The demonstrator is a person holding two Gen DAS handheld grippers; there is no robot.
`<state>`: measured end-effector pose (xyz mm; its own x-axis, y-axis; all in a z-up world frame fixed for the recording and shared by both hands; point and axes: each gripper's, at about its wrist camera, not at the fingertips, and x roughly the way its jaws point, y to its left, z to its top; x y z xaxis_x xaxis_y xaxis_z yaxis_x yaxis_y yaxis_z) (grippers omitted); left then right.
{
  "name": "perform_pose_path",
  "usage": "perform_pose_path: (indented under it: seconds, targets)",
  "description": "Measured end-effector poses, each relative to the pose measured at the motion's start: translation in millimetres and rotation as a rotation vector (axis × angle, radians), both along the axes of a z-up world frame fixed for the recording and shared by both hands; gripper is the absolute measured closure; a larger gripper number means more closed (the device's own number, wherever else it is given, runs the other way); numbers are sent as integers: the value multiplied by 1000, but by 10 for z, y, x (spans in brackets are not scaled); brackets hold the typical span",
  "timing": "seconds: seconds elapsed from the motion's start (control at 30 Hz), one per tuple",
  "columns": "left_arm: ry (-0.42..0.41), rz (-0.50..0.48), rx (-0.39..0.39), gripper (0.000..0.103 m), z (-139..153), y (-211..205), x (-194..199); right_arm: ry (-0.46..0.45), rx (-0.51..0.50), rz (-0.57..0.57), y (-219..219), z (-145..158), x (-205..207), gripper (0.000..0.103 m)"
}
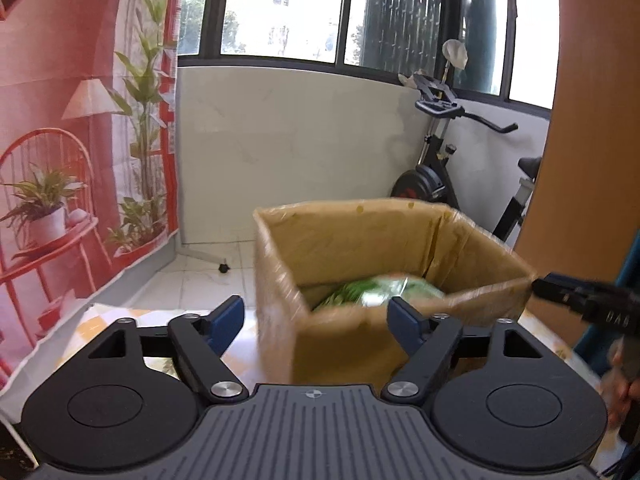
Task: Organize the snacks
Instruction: 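Grasp the orange bag with the right tool while the left grasps the yellow bag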
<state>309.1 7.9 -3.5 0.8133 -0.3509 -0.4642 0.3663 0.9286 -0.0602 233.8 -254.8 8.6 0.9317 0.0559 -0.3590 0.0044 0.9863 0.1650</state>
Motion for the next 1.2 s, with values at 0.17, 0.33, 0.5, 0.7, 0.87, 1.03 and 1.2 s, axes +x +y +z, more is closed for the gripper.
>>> perform_pose_path:
  seconds: [0.17, 0.33, 0.5, 0.7, 0.87, 1.03, 1.2]
  targets:
    - [-8, 11, 37, 18, -194, 123, -165, 15, -53, -4, -11, -133, -197, 47]
    - [67, 10, 33, 17, -486, 202, -171, 112, -95, -3, -43, -440, -271, 38]
    - [150, -15, 19, 17, -723, 268, -89, 238, -176, 21, 17, -768, -293, 19]
    - [206, -46, 45, 17, -942, 303, -60, 346, -284, 56, 110, -1093, -295, 14]
    - [257, -62, 51, 16, -1113, 300, -36, 395, -298, 63, 67, -1267, -264, 13]
    - [270, -80, 68, 16, -1181, 294, -29, 432, -311, 65, 49, -1364, -191, 12]
    - [275, -101, 121, 16, -1257, 210, -37, 472, -267, 38, -42, -1454, -136, 9]
